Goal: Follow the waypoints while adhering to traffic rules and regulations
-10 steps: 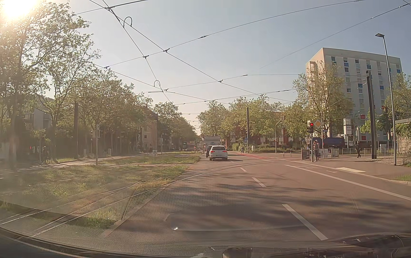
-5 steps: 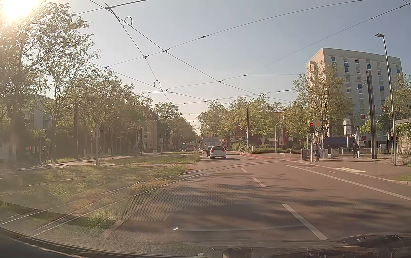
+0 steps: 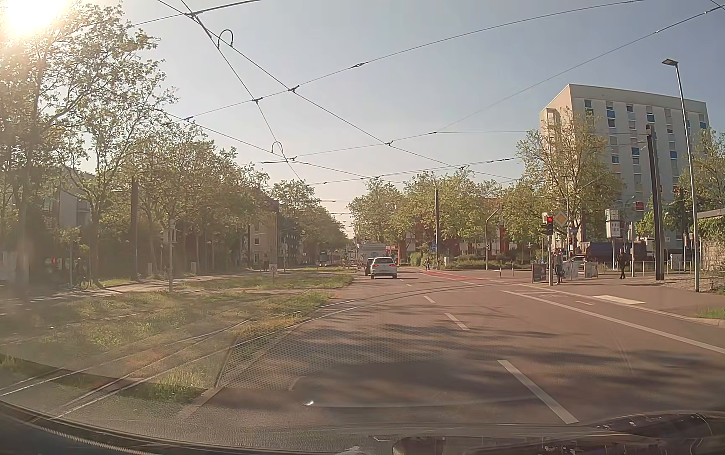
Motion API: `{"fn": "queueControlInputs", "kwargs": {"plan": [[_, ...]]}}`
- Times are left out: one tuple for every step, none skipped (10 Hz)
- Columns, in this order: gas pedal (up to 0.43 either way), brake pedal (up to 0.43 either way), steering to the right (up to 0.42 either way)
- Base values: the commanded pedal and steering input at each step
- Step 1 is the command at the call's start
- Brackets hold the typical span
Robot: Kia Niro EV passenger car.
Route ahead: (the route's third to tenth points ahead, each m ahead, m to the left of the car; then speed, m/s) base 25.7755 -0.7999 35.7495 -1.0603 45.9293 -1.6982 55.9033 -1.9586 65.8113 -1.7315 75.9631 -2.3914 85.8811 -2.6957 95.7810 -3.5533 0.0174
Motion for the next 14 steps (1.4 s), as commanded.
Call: {"fn": "queueControlInputs", "kwargs": {"plan": [[0.000,0.250,-0.001],[0.000,0.250,-0.001],[0.000,0.250,-0.001],[0.000,0.250,-0.001],[0.000,0.250,-0.001],[0.000,0.250,-0.001],[0.000,0.250,-0.001],[0.000,0.250,-0.001],[0.000,0.250,-0.001],[0.000,0.250,-0.001],[0.000,0.250,-0.001],[0.000,0.250,-0.001],[0.000,0.250,-0.001],[0.000,0.244,-0.001]]}}
